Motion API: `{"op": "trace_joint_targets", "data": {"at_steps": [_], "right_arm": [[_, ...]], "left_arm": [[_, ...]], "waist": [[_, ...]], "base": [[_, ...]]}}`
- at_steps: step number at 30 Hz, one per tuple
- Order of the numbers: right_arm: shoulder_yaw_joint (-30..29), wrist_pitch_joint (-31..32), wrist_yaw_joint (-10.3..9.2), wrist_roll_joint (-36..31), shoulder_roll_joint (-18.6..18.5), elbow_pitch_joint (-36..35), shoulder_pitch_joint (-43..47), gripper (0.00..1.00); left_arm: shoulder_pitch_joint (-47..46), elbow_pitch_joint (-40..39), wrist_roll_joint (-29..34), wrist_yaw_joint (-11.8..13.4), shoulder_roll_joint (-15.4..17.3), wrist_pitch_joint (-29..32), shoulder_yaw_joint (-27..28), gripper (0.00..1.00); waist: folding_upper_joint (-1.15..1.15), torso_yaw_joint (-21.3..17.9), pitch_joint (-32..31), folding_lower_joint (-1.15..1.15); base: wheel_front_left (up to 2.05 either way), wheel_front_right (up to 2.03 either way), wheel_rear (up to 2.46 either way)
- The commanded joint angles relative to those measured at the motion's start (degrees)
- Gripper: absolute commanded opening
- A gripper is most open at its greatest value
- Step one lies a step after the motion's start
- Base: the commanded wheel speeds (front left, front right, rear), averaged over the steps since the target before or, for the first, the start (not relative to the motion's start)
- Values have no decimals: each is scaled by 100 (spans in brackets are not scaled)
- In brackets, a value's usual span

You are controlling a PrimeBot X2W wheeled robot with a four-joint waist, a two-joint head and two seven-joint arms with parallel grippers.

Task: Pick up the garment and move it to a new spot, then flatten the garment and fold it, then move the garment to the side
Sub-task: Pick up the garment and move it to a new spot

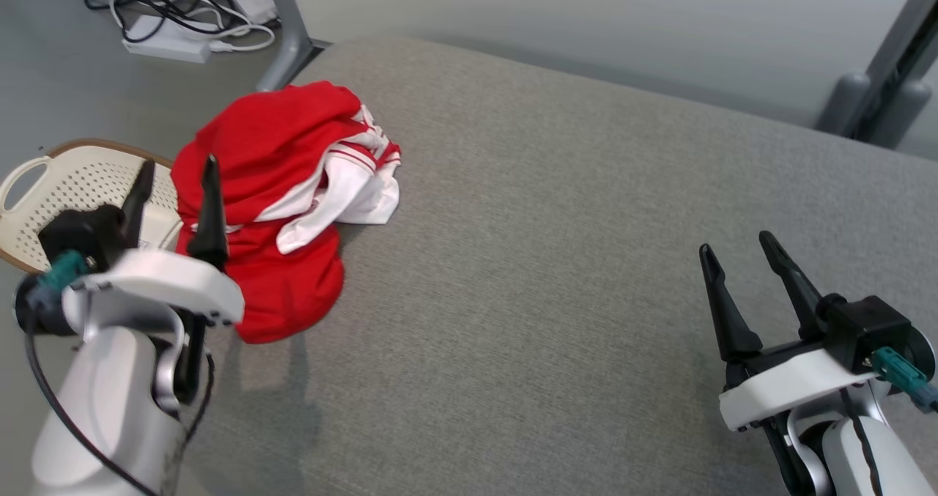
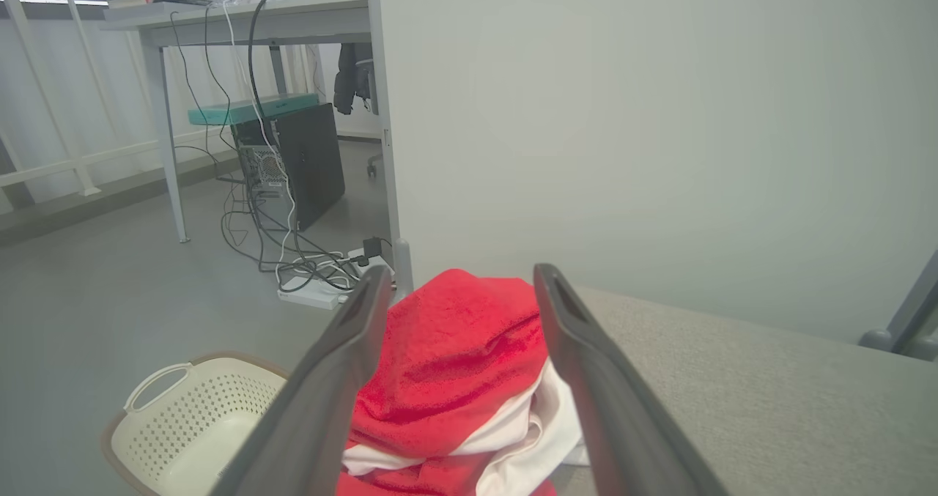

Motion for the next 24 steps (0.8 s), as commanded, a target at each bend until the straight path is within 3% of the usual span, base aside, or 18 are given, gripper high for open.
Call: {"op": "trace_joint_targets", "data": {"at_steps": [1,12,24], "right_arm": [[-10,44,1,-17,-63,-69,-112,100],[271,151,1,-68,-196,-307,-524,100],[357,57,1,23,-279,-262,-747,100]], "left_arm": [[-315,213,-100,-79,59,111,46,100],[-1714,2190,-466,-554,428,846,139,100],[-2480,3630,-571,-671,791,1077,175,100]], "waist": [[0,-274,309,0],[0,-1095,1204,0],[0,-1439,1649,0]], "base": [[0,0,0],[0,0,0],[0,0,0]]}}
